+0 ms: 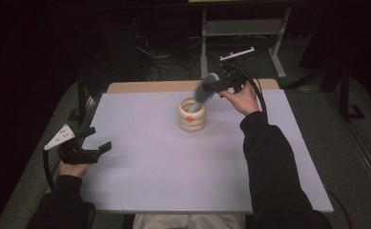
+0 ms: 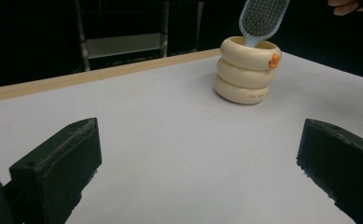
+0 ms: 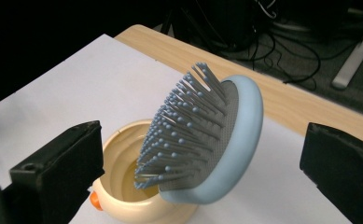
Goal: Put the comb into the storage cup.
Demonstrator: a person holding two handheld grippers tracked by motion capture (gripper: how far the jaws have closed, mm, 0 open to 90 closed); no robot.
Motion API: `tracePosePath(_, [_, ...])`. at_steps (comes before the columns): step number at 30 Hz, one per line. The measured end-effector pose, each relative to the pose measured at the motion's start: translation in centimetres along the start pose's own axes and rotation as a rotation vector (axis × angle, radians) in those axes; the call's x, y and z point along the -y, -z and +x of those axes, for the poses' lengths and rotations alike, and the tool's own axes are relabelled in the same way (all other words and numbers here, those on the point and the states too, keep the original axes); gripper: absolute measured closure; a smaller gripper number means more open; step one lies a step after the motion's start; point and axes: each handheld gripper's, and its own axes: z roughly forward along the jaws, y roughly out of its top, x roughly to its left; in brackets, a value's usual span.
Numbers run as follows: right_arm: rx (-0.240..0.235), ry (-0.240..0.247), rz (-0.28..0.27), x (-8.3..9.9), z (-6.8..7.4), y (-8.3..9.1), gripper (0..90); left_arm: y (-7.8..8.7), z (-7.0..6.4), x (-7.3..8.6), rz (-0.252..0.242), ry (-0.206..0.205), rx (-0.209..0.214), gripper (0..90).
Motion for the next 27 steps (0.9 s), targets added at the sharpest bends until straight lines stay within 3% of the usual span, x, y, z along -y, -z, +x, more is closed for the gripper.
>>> tracePosePath(3, [0.013, 0.026, -0.024, 0.1, 0.1, 0.8, 0.0, 0.0, 0.0, 0.0, -0.001, 0.003, 0.000, 0.0])
tracePosePath(9, [0.019, 0.026, -0.069, 0.7, 0.1, 2.6, 0.0, 0.1, -0.1, 0.1, -0.007, -0.001, -0.006, 0.0])
tracePosePath(15, [0.018, 0.043, -0.079, 1.6, 0.1, 4.2, 0.0, 0.1, -0.2, 0.1, -0.007, -0.003, -0.007, 0.0])
tracePosePath(27, [0.022, 0.033, -0.133, 3.4, -0.5, 7.3, 0.0, -0.1, -0.3, 0.1, 0.002, -0.006, -0.002, 0.0])
